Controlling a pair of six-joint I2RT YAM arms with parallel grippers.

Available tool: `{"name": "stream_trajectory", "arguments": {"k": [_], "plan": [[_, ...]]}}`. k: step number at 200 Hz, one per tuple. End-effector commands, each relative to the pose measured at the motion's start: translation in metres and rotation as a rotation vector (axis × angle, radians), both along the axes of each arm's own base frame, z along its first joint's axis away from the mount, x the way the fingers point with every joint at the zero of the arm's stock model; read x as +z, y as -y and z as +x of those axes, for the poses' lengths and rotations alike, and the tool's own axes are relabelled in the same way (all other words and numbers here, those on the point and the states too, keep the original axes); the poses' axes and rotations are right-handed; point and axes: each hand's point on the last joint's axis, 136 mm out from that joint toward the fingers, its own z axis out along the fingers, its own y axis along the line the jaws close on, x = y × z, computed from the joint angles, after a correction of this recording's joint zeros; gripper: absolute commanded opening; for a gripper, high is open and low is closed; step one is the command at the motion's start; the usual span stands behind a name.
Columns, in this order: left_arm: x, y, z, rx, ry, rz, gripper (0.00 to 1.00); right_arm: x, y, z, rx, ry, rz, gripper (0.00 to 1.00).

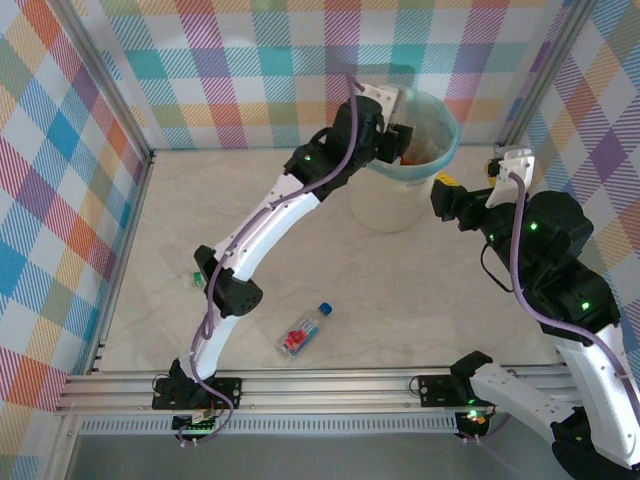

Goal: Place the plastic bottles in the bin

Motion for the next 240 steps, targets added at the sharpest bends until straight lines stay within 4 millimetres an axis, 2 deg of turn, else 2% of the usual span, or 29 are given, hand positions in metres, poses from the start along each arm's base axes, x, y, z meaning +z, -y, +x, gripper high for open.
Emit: {"name": "stream_trajectory", "arguments": {"k": [1,41,75,95,110,133,177,196,212,240], "plan": [[0.052,0.005,-0.002,-0.006,0.184,-0.059,0.58,-0.002,-0.008,0.000,0.038,-0.016,0.004,0.86],[0.036,0.015,0.011,0.010,0.200,-0.045,0.59,-0.011,-0.013,0.003,0.057,-0.037,0.001,0.85],[0.016,0.023,0.024,0.027,0.218,0.001,0.63,-0.014,-0.015,0.004,0.061,-0.048,0.001,0.85],[0.005,0.024,0.028,0.039,0.203,0.021,0.76,-0.015,-0.015,0.004,0.060,-0.049,-0.001,0.85],[0.005,0.022,0.028,0.048,0.193,0.018,0.86,-0.015,-0.014,0.003,0.059,-0.050,-0.001,0.85],[0.011,0.019,0.026,0.055,0.196,0.003,0.95,-0.013,-0.014,0.003,0.058,-0.046,0.003,0.85],[0.026,0.010,0.018,0.059,0.180,-0.032,0.96,-0.018,-0.017,0.010,0.053,-0.067,0.007,0.86],[0.036,0.001,0.013,0.072,0.166,-0.051,0.93,-0.025,-0.020,0.017,0.042,-0.111,-0.002,0.85],[0.053,-0.010,0.003,0.080,0.162,-0.072,0.92,-0.031,-0.023,0.022,0.042,-0.150,-0.008,0.86],[0.069,-0.036,-0.016,0.101,0.116,-0.075,0.91,-0.037,-0.042,0.028,0.117,-0.196,-0.004,0.86]]}}
